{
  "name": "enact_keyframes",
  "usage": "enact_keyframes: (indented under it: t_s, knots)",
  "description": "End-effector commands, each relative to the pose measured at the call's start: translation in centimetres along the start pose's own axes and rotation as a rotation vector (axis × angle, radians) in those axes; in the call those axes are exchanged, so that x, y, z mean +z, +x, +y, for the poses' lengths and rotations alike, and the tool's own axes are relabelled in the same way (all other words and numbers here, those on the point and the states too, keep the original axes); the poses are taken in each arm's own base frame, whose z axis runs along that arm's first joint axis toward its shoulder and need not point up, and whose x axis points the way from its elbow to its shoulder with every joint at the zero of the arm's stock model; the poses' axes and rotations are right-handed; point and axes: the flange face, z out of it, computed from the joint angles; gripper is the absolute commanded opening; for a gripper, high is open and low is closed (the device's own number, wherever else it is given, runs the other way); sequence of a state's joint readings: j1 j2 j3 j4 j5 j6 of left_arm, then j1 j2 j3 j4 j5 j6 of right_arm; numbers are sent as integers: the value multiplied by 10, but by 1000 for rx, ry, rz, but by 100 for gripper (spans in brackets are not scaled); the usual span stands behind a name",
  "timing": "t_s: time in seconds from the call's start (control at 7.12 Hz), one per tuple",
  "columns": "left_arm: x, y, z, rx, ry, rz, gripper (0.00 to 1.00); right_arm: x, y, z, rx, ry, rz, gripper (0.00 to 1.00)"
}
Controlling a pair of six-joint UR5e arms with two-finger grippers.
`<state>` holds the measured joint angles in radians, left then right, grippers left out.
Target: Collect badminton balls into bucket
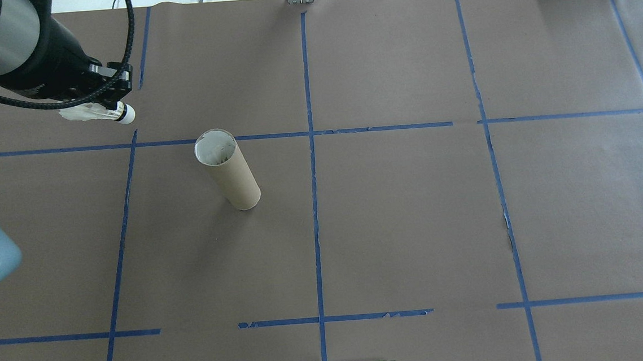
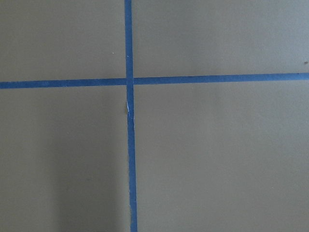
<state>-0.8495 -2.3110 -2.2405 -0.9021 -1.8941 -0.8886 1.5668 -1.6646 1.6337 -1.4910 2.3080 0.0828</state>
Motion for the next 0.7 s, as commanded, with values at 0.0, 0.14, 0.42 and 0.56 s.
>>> enact_keyframes:
  t_s: [0.0, 0.14, 0.42, 0.56]
  knots:
    - [16, 63, -15, 33, -57, -85, 0, 0, 0, 0, 1, 1, 1, 100]
    - [17, 85, -16, 50, -56, -136, 0, 0, 1, 1, 2, 0, 1, 100]
    - [38, 125, -1, 108, -85, -202, 0, 0, 0, 0, 1, 1, 1, 100]
    - [39, 141, -7, 115, -95, -231, 0, 0, 0, 0, 1, 1, -1, 100]
